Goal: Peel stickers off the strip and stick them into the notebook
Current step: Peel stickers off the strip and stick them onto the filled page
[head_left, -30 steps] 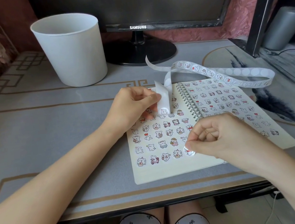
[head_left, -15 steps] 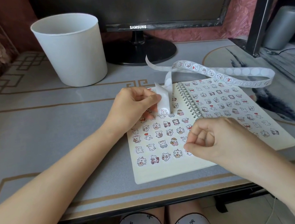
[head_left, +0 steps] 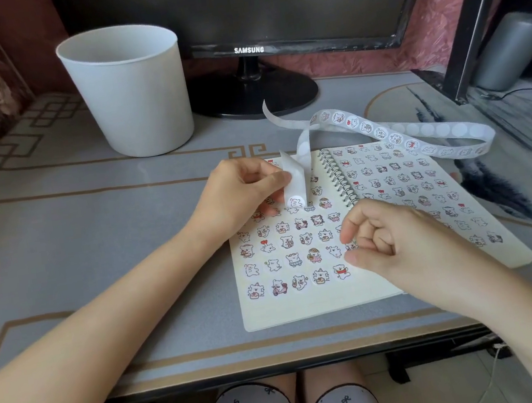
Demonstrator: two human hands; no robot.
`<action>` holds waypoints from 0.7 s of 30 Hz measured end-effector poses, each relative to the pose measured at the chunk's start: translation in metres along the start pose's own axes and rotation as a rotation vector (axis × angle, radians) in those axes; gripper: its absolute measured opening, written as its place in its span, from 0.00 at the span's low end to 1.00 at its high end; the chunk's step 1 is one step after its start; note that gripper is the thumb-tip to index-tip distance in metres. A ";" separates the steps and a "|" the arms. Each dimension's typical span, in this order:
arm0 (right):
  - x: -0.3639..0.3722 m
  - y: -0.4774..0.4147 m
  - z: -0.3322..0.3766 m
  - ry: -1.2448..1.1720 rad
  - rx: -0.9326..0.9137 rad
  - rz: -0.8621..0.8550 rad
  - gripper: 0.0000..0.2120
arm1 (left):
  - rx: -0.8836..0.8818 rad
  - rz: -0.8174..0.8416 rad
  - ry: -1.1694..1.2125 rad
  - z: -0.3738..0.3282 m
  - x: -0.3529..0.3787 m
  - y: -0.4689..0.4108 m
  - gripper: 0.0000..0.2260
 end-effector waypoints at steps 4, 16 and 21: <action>0.002 0.001 -0.001 -0.061 0.011 -0.030 0.11 | 0.001 0.004 0.011 0.000 0.000 0.000 0.08; -0.004 -0.005 -0.002 -0.200 -0.002 -0.032 0.06 | 0.014 0.028 0.084 0.000 0.000 -0.001 0.09; -0.024 -0.028 0.005 -0.220 -0.098 -0.292 0.03 | 0.053 0.031 0.179 -0.004 -0.003 0.001 0.09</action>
Point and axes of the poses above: each hand's wrist, its own y-axis away from the middle knuckle, its own x-axis out of the palm, z = x × y, the point moved 6 cm from there along -y, towards the middle knuckle, and after that the axes turned 10 degrees about -x, right-handed, at the moved point
